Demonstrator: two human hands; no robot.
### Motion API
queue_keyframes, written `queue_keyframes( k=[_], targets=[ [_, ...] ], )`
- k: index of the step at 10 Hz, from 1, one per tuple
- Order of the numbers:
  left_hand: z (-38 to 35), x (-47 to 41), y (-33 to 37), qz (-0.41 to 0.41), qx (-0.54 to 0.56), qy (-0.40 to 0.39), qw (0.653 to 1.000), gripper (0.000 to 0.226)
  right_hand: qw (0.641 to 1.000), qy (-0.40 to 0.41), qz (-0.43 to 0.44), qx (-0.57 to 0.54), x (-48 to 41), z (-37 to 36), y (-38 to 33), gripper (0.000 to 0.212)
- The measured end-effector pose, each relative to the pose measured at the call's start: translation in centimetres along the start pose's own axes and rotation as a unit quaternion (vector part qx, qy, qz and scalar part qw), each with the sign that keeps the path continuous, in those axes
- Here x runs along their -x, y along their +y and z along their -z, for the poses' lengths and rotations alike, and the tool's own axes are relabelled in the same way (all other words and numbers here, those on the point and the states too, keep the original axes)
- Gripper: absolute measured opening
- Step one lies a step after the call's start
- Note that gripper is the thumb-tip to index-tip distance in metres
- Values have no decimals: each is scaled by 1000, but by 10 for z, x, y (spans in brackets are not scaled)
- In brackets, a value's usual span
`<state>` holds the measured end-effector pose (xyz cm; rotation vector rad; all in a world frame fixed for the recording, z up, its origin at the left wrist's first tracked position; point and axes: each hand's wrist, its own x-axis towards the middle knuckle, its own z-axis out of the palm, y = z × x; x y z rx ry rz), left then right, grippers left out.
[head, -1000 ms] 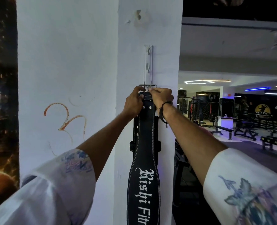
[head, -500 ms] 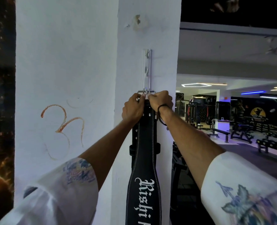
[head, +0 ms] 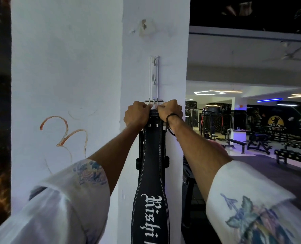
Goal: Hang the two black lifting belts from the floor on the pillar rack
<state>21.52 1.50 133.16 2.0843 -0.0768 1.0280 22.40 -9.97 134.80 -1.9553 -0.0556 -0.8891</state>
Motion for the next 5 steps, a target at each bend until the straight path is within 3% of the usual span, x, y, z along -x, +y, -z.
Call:
queue_keyframes(
  k=[1,3,5],
  targets=[
    [0,9,-4,4,46,-2,999,32,1000,-20,12,1,9,6,2,20],
    [12,33,-12,-79,-15,-33,996,39,994,-93,47,15,35,25,4,35],
    [40,67,-19,-175,-257,-32,950,65,935,-66,219,269,69,44,16,57]
  ],
)
